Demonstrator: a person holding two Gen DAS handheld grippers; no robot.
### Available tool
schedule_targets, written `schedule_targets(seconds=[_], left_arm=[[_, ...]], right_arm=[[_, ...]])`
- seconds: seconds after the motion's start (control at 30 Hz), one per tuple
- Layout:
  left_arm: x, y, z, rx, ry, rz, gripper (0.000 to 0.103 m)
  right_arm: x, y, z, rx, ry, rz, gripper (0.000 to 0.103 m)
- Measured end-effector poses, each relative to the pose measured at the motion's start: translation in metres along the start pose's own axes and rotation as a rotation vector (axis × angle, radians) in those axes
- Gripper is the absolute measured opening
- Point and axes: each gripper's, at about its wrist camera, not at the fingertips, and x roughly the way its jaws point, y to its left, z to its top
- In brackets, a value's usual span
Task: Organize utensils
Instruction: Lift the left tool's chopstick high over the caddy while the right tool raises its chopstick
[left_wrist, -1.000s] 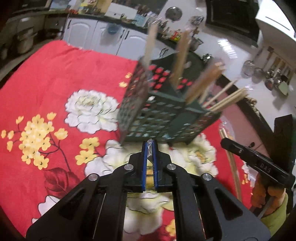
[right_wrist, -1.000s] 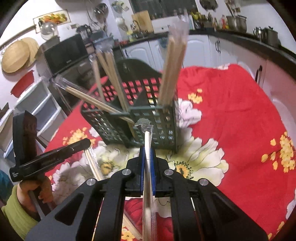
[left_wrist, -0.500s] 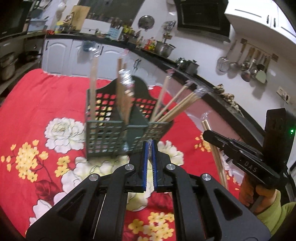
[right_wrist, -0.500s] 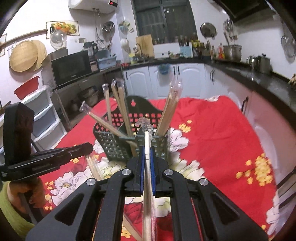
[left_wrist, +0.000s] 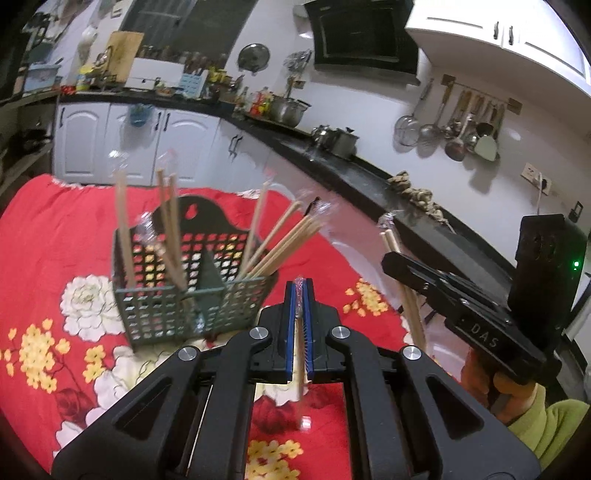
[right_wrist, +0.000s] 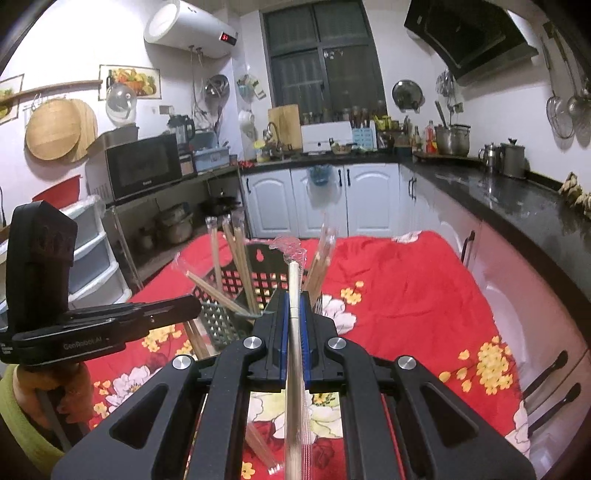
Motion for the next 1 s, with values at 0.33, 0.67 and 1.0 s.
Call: schedule_targets(seconds=[0.33,0.67,1.0], left_arm=[[-0.006,-0.023,0.022,0.066,-0.048,-0.035,0.002],[-0.021,-0.027,0.056,0.106,-0.125,-0.021,0.002],[-0.042,-0.024,0.097,0.137,-0.224,0.028,0.002]], right_arm=[[-0.008,-0.002,0.014,-0.005,-0.055,-0.019,0.006],[-0.012,0.004,0.039,-0.020,-0.128,0.000,0.006],[-0.003,0.005,0.076,0.008,-0.275,0.079,0.006]])
